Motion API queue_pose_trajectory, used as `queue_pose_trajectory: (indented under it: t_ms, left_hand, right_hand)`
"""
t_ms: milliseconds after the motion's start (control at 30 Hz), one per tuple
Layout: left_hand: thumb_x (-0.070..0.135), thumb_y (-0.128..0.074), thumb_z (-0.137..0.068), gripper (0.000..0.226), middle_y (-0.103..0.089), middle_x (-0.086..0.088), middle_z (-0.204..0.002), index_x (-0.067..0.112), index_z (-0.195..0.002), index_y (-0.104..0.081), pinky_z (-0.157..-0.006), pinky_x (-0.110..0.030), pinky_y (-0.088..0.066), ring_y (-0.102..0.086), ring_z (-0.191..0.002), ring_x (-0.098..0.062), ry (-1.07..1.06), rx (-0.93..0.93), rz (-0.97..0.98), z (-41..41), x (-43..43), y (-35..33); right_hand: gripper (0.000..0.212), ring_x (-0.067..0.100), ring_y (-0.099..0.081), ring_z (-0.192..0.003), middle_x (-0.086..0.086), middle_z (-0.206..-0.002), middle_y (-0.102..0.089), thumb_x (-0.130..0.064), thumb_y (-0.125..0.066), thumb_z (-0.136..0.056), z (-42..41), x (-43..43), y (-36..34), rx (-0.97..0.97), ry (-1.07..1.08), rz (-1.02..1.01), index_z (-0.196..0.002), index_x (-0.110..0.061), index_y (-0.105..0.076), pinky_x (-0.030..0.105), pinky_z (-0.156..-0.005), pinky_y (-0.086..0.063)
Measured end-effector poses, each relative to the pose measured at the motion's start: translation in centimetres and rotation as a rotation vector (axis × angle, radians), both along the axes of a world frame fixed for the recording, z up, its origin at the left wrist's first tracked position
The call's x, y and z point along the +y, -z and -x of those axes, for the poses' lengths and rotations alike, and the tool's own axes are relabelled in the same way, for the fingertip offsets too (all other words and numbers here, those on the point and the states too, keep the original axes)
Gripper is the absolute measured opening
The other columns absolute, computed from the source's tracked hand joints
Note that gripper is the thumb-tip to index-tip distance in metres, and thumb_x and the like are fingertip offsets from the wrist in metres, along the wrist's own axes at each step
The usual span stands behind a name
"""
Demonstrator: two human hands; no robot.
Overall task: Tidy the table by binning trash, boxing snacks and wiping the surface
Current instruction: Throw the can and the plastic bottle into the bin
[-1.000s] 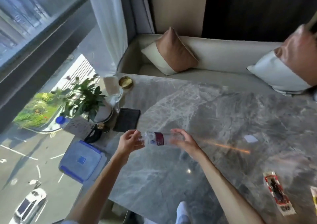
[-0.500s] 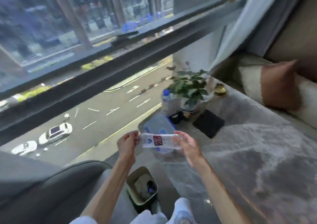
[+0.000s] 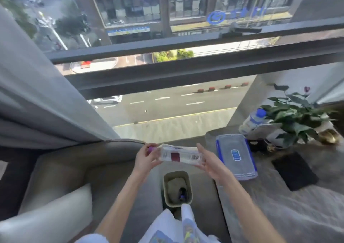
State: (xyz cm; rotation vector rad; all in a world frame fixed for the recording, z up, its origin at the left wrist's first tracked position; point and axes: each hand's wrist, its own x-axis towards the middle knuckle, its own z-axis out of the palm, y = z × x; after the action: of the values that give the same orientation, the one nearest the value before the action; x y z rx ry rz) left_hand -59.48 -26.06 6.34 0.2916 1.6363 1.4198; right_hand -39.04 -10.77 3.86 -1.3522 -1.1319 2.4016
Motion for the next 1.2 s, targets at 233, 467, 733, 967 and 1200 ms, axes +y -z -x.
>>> queue_pose_trajectory:
  t_ms: [233, 467, 733, 967, 1200]
  left_hand:
    - [0.015, -0.055, -0.097, 0.025, -0.062, -0.016, -0.099, 0.003, -0.118, -0.056, -0.068, -0.034, -0.063, -0.066, -0.061, -0.016, -0.184, -0.116, 0.160, 0.1, -1.4, 3.3]
    - [0.015, -0.055, -0.097, 0.036, -0.058, -0.016, -0.097, -0.004, -0.127, -0.048, -0.071, -0.034, -0.061, -0.061, -0.068, -0.024, -0.167, -0.242, 0.308, 1.6, -1.2, 11.6]
    - [0.022, -0.057, -0.096, 0.020, -0.062, -0.019, -0.112, 0.009, -0.111, -0.053, -0.063, -0.034, -0.061, -0.069, -0.072, -0.024, -0.092, -0.361, 0.512, 2.2, 0.0, 30.3]
    - [0.020, -0.059, -0.094, 0.007, -0.059, -0.017, -0.113, 0.018, -0.091, -0.053, -0.070, -0.041, -0.059, -0.063, -0.083, -0.030, 0.024, -0.288, 0.665, 2.5, 2.1, 49.2]
    - [0.015, -0.047, -0.094, 0.009, -0.053, -0.007, -0.093, 0.018, -0.101, -0.044, -0.069, -0.041, -0.058, -0.056, -0.063, -0.016, 0.249, -0.224, 0.760, 1.9, 6.8, 61.9]
  right_hand:
    - [0.062, 0.021, -0.062, -0.119, 0.006, -0.134, -0.057, -0.042, -0.069, -0.084, 2.1, -1.2, 2.4, -0.034, -0.031, -0.126, -0.139, -0.025, -0.045, 0.034, -0.091, -0.057]
    - [0.053, 0.028, -0.060, -0.118, 0.014, -0.136, -0.056, -0.024, -0.065, -0.091, 3.5, -1.8, 10.2, -0.206, 0.090, 0.048, -0.139, -0.013, -0.046, 0.040, -0.089, -0.055]
    - [0.040, 0.028, -0.062, -0.117, 0.011, -0.130, -0.062, -0.029, -0.063, -0.092, 3.4, -2.9, 26.8, -0.382, 0.168, 0.179, -0.129, -0.015, -0.055, 0.048, -0.100, -0.051]
    - [0.031, 0.020, -0.067, -0.103, 0.007, -0.119, -0.069, -0.026, -0.054, -0.098, 2.9, -6.2, 44.2, -0.499, 0.340, 0.323, -0.125, -0.013, -0.058, 0.031, -0.081, -0.054]
    - [0.038, 0.025, -0.060, -0.116, 0.014, -0.126, -0.062, -0.027, -0.054, -0.098, 2.4, -9.0, 55.9, -0.460, 0.633, 0.552, -0.132, -0.011, -0.052, 0.040, -0.105, -0.045]
